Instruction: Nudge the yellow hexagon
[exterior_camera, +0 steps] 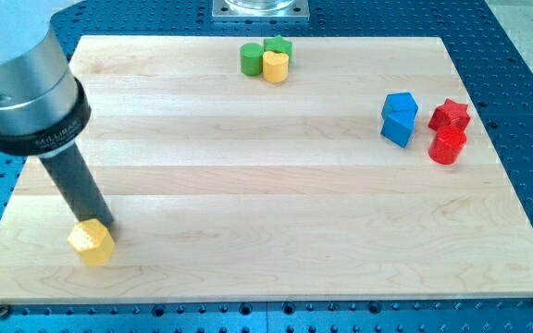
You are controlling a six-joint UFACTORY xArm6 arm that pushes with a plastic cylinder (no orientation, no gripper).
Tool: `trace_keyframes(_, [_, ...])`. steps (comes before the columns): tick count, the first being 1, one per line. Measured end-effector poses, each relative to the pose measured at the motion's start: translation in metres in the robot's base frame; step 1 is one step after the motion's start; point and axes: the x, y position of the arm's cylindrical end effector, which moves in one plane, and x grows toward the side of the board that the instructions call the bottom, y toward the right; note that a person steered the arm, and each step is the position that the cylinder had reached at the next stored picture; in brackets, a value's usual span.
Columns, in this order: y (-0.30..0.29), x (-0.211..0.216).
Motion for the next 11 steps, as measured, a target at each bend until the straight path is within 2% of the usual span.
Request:
trace_keyframes(1, [0.004, 0.018])
trace_keyframes(3, [0.048, 0.009])
trace_keyframes(4, [0.048, 0.055])
trace_keyframes(5, [0.049, 0.07])
trace_keyframes(8, [0.0, 0.07])
trace_keyframes(9, [0.02, 0.052])
trace_keyframes(10, [0.023, 0.05])
trace_keyframes(11, [0.019, 0.03])
